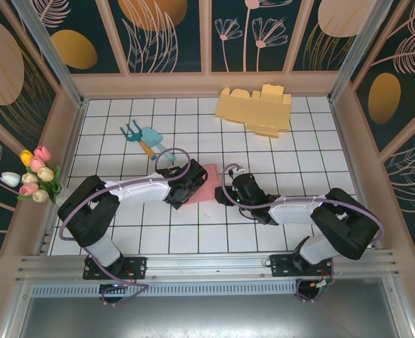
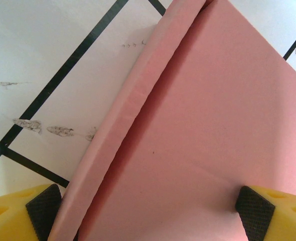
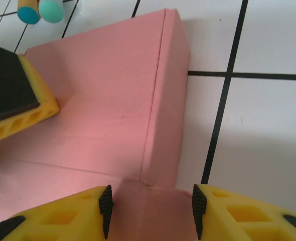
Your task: Fold the paper box
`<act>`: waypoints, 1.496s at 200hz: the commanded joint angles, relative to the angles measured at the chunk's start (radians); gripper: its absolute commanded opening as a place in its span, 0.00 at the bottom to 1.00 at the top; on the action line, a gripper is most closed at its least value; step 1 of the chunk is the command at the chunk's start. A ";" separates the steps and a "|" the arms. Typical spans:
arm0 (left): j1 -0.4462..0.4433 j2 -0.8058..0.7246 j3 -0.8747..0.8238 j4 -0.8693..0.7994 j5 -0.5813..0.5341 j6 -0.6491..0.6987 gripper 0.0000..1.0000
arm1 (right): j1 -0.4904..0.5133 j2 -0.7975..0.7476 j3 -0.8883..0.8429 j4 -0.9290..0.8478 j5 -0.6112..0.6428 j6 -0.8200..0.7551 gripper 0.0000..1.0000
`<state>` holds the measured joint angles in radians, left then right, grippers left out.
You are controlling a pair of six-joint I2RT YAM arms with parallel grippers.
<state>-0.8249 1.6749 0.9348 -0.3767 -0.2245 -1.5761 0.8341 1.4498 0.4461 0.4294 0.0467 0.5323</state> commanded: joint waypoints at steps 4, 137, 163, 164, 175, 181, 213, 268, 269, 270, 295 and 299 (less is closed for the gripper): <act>0.000 0.070 -0.053 -0.087 0.020 -0.007 0.92 | 0.007 -0.005 -0.017 0.019 -0.027 0.019 0.44; 0.000 0.075 -0.046 -0.089 0.016 -0.007 0.92 | 0.060 -0.057 -0.037 0.001 -0.080 0.067 0.36; 0.000 0.075 -0.048 -0.090 0.013 -0.009 0.92 | 0.069 -0.067 -0.035 -0.011 -0.048 0.056 0.36; 0.001 0.074 -0.048 -0.089 0.013 -0.009 0.92 | 0.069 -0.067 -0.035 -0.012 -0.047 0.055 0.36; 0.000 0.077 -0.047 -0.089 0.013 -0.009 0.92 | 0.069 -0.065 -0.035 -0.018 -0.036 0.051 0.36; 0.000 0.077 -0.046 -0.090 0.013 -0.009 0.92 | 0.071 -0.062 -0.035 -0.020 -0.036 0.048 0.36; 0.001 0.078 -0.044 -0.089 0.012 -0.008 0.92 | 0.071 -0.051 -0.040 -0.016 -0.017 0.044 0.35; 0.001 0.078 -0.044 -0.090 0.011 -0.008 0.92 | 0.071 -0.037 -0.053 0.010 -0.013 0.044 0.33; 0.001 0.078 -0.045 -0.089 0.011 -0.007 0.92 | 0.071 -0.038 -0.054 0.010 -0.012 0.044 0.33; 0.000 0.078 -0.044 -0.088 0.011 -0.007 0.92 | 0.071 -0.037 -0.055 0.011 -0.012 0.044 0.33; 0.000 0.080 -0.047 -0.090 0.006 -0.007 0.92 | 0.071 -0.025 -0.065 0.029 0.000 0.041 0.32; 0.001 0.081 -0.047 -0.091 0.007 -0.007 0.92 | 0.071 -0.023 -0.067 0.032 0.001 0.041 0.32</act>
<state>-0.8249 1.6764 0.9348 -0.3756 -0.2264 -1.5761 0.8902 1.4078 0.4061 0.4385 0.0383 0.5827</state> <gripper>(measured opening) 0.923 0.322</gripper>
